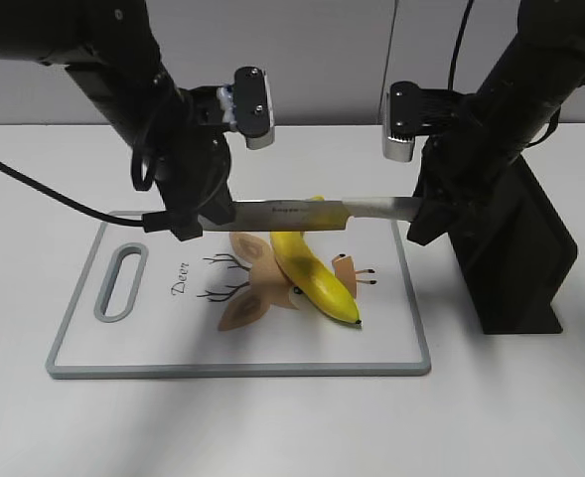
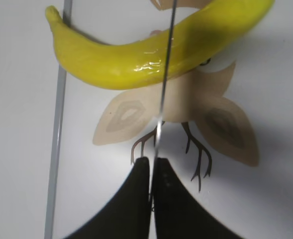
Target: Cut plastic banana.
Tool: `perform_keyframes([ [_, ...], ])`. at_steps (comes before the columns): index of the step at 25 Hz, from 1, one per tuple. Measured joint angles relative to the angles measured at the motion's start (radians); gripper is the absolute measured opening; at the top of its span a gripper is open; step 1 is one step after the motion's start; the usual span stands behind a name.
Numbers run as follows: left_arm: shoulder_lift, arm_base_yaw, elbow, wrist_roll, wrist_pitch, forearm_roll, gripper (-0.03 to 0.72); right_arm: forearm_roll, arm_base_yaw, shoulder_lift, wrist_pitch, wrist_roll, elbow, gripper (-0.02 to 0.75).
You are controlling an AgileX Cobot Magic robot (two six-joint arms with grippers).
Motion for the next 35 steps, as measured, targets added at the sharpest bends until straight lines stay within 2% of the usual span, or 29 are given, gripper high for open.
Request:
perform_keyframes([
  [9,0.119,-0.002,-0.011,0.002,-0.081,-0.035,-0.009,-0.055,0.000,0.101,-0.059,0.017,-0.005,0.200],
  [17,0.132,-0.024,-0.035,0.005,-0.086,-0.018,-0.008,-0.078,-0.009,0.160,-0.078,0.049,-0.017,0.220],
  [30,-0.010,-0.033,-0.019,-0.018,-0.046,0.012,-0.009,-0.072,-0.005,0.012,0.032,0.058,-0.070,0.221],
  [35,-0.079,-0.033,-0.019,-0.017,-0.013,0.015,-0.009,-0.073,0.009,-0.070,0.087,0.120,-0.072,0.221],
])
